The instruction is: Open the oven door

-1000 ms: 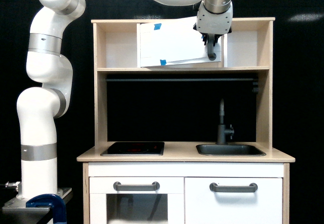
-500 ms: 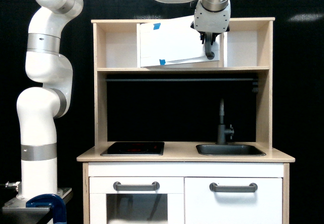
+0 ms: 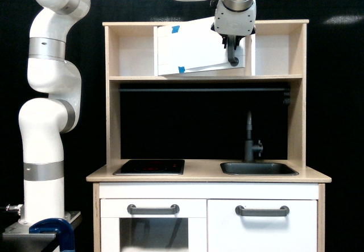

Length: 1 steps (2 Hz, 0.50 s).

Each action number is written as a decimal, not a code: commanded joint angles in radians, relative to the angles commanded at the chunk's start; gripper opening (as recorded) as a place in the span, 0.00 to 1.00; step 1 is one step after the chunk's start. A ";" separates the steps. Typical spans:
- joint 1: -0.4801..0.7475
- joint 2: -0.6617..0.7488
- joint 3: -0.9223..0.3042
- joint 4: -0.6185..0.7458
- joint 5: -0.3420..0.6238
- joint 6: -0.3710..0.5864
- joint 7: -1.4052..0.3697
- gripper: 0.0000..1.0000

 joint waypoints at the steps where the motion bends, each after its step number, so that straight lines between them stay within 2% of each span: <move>1: -0.013 -0.020 -0.009 -0.009 -0.002 0.024 -0.001 0.00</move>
